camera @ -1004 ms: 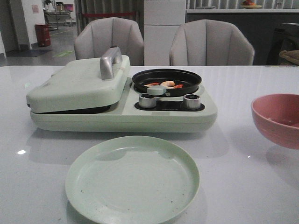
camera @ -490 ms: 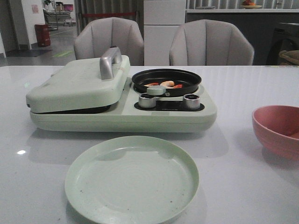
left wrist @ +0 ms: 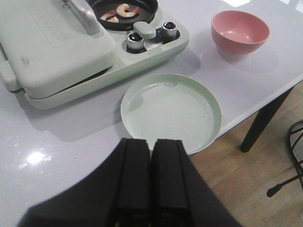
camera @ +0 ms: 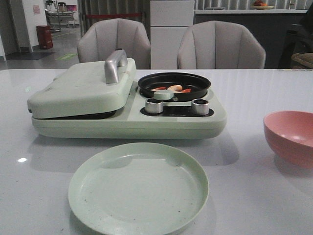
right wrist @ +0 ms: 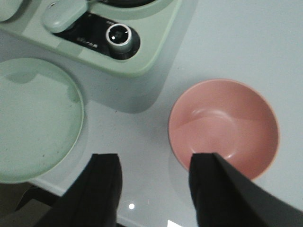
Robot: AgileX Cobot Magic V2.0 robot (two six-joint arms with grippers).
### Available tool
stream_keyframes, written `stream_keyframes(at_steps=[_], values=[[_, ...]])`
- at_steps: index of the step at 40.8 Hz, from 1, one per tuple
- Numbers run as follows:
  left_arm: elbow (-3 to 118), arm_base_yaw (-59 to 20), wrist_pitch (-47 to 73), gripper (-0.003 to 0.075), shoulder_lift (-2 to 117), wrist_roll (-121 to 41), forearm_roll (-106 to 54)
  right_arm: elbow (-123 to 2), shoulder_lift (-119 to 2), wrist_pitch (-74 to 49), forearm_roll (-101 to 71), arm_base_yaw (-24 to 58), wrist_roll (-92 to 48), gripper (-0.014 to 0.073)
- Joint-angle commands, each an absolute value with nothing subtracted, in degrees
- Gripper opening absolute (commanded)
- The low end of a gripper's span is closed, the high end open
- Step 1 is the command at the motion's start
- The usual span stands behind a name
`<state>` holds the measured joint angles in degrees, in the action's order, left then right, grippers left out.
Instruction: Make breakfast with bread and shrimp
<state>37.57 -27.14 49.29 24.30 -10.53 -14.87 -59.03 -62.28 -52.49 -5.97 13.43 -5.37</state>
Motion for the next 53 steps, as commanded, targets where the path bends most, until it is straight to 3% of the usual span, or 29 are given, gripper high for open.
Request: stream_keyframes(at_steps=[1,25,28,37,53], values=[[39.24,-27.38,45.53,0.0102,24.82,-10.05,-16.16,-60.75,-56.84,-55.45,-0.65,14.25,-0.52,0.0441],[39.24,-27.38,45.63,0.0101,24.82,-10.05,-16.16,-42.02,-22.93,-61.39,-0.76,14.25,2.32,0.0439],[39.24,-27.38,45.53,0.0102,24.82,-10.05,-16.16,-40.38,-20.68,-61.03,-1.1,14.25,2.32,0.0377],[39.24,-27.38,45.42,0.0101,24.82,-10.05,-16.16,-38.57,-19.18,-60.34,-1.16,14.25,2.32,0.0042],[39.24,-27.38,45.43,0.0101,24.82,-10.05,-16.16,-38.57,-19.18,-60.33,-0.31,14.25,2.3,0.0035]])
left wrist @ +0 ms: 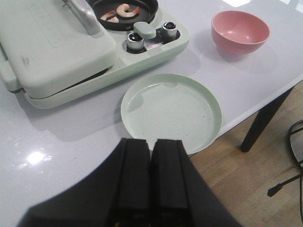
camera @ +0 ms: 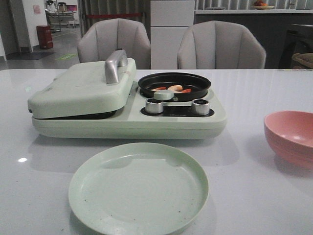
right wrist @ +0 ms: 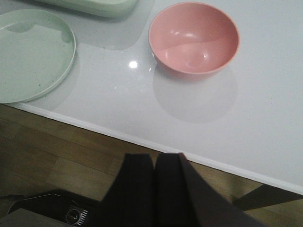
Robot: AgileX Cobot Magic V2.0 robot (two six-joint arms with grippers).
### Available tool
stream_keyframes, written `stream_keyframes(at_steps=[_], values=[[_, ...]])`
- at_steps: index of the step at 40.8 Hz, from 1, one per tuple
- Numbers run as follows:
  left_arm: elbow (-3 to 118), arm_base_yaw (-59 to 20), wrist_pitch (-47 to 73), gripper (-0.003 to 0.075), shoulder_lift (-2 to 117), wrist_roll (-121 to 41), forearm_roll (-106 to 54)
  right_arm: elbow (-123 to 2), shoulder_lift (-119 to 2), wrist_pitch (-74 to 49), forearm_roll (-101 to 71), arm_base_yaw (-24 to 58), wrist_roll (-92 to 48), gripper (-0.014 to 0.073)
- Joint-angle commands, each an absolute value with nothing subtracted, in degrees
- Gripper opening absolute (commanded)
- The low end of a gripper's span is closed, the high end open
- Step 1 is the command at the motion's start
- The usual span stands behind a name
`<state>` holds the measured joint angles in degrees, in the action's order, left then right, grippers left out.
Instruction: Make breakfast with bread and shrimp
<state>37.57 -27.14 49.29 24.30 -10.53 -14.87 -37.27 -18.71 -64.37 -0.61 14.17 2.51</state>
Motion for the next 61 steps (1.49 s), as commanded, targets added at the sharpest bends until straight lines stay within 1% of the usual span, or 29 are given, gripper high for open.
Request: stream_keyframes(at_steps=[1,9,11,14,17,20,24,26,31,37,40,43,46,55,61], values=[[39.24,-27.38,45.43,0.0101,24.82,-10.05,-16.16,-38.57,-19.18,-60.33,-0.31,14.25,2.3,0.0035],[38.98,-27.38,45.18,0.0101,24.17,-10.05,-16.16,-38.57,-19.18,-60.33,-0.31,14.25,2.3,0.0035],[39.0,-26.65,45.39,0.0101,22.96,-12.01,-13.87,-38.57,-19.18,-60.33,-0.31,14.25,2.3,0.0035],[38.28,-23.78,44.25,0.0101,19.83,-17.77,-5.09,-38.57,-19.18,-60.33,-0.31,14.25,2.3,0.0035],[37.53,-19.98,43.7,0.0101,16.4,-17.72,1.23,-38.57,-19.18,-60.33,-0.31,14.25,2.3,0.0035],[36.87,-17.07,43.91,0.0101,14.34,-17.72,4.98,-38.57,-19.18,-60.33,-0.31,14.25,2.3,0.0035],[36.24,-14.09,43.91,0.0102,13.08,-17.72,6.15,-38.57,-19.18,-60.33,-0.31,14.25,2.3,0.0035],[35.58,-12.77,42.36,0.0101,12.83,-17.72,7.57,-38.57,-19.18,-60.33,-0.31,14.25,2.3,0.0035],[31.93,-9.57,37.09,0.0101,10.95,-17.44,7.66,-38.57,-19.18,-60.33,-0.31,14.25,2.3,0.0035],[22.74,-6.72,21.12,0.0102,5.83,-16.11,-0.52,-38.57,-19.18,-60.33,-0.31,14.25,2.3,0.0035],[17.48,-6.38,16.06,0.0102,2.4,-5.53,3.32,-38.57,-19.18,-60.33,-0.31,14.25,2.3,0.0035],[13.44,-5.69,15.42,0.0102,-0.5,10.07,11.77,-38.57,-19.18,-60.33,-0.31,14.25,2.3,0.0035],[10.27,-5.59,14.37,0.0102,-1.34,18.38,16.37,-38.57,-19.18,-60.33,-0.31,14.25,2.3,0.0035],[2.07,-5.57,2.65,0.0102,-1.32,17.81,14.25,-38.57,-19.18,-60.46,-0.31,14.25,2.3,0.0035],[-1.89,-5.57,-4.14,0.0102,-1.32,8.05,5.23,-38.57,-19.18,-60.46,-0.31,14.25,2.3,0.0035]])
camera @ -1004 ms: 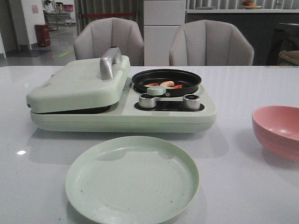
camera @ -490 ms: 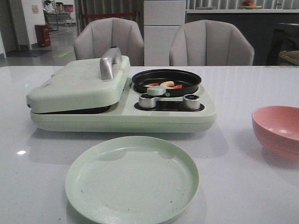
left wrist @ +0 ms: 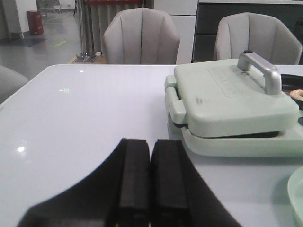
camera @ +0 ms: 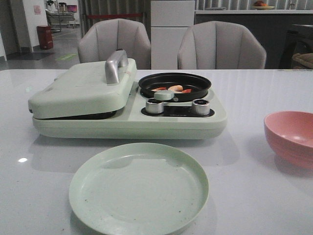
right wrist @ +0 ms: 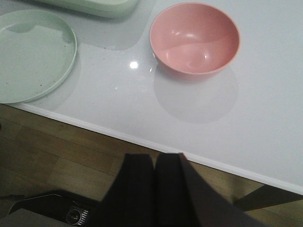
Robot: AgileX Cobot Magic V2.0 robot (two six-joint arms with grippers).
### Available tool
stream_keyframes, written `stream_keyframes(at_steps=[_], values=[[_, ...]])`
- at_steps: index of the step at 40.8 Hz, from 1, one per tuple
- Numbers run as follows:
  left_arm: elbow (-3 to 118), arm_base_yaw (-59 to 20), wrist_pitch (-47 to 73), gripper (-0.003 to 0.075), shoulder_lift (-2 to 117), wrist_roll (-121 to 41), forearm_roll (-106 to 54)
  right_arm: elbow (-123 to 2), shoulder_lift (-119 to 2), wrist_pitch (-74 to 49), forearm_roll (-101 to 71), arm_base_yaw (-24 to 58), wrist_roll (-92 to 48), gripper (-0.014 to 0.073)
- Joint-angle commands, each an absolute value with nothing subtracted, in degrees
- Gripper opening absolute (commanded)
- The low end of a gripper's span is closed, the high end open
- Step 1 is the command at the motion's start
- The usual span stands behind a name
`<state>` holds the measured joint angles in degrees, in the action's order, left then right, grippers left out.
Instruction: Make breakfast with bread and shrimp
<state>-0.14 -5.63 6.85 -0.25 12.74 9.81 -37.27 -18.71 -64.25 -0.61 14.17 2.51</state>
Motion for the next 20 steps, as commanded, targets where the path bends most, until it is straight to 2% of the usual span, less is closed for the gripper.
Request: stream_keyframes(at_steps=[1,20], values=[[-1.91,-5.57,-4.3,0.0102,-1.32,7.35,4.57,-38.57,-19.18,-60.46,-0.31,14.25,2.3,0.0035],[-1.87,-5.49,-4.45,0.0101,-1.32,7.23,4.57,-38.57,-19.18,-60.5,-0.38,14.25,2.3,0.0035]])
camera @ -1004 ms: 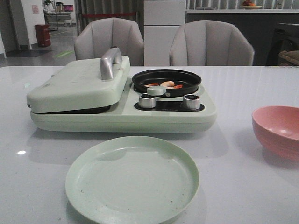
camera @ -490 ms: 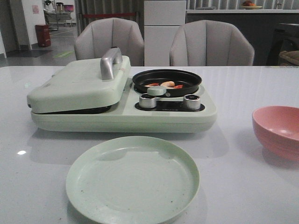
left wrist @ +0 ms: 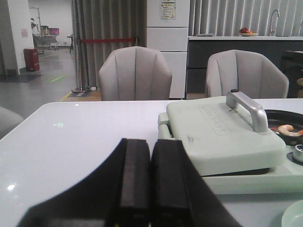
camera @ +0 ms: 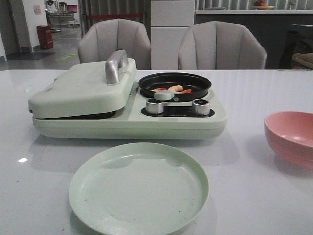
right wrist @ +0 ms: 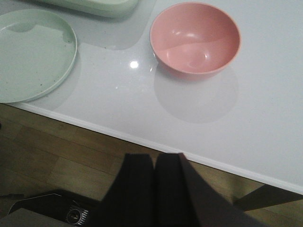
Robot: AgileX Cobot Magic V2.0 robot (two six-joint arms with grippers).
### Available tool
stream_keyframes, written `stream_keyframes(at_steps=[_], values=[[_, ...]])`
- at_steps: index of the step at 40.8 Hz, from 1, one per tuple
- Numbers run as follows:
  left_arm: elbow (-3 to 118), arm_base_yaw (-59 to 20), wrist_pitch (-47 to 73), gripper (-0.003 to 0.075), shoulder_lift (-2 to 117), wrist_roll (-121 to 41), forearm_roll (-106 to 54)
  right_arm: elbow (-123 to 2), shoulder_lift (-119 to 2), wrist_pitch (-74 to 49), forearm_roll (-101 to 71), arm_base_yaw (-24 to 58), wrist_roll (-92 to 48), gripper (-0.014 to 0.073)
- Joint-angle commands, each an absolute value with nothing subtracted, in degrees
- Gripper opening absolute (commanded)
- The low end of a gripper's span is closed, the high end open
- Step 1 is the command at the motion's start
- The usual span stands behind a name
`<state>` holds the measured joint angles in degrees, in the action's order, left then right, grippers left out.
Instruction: Make breakfast with bread and shrimp
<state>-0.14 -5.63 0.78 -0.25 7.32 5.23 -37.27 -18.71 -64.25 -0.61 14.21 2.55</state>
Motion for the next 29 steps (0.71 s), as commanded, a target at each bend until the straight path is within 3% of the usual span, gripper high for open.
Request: stream_keyframes(at_steps=[1,29], values=[[-1.87,-5.49,-4.45,0.0101,-1.32,7.23,4.57,-38.57,-19.18,-60.5,-0.38,14.25,2.3,0.0035],[-1.87,-2.41,-4.45,0.0101,-1.32,7.23,4.57,-38.57,-19.18,-60.5,-0.38,14.25,2.3,0.0035]])
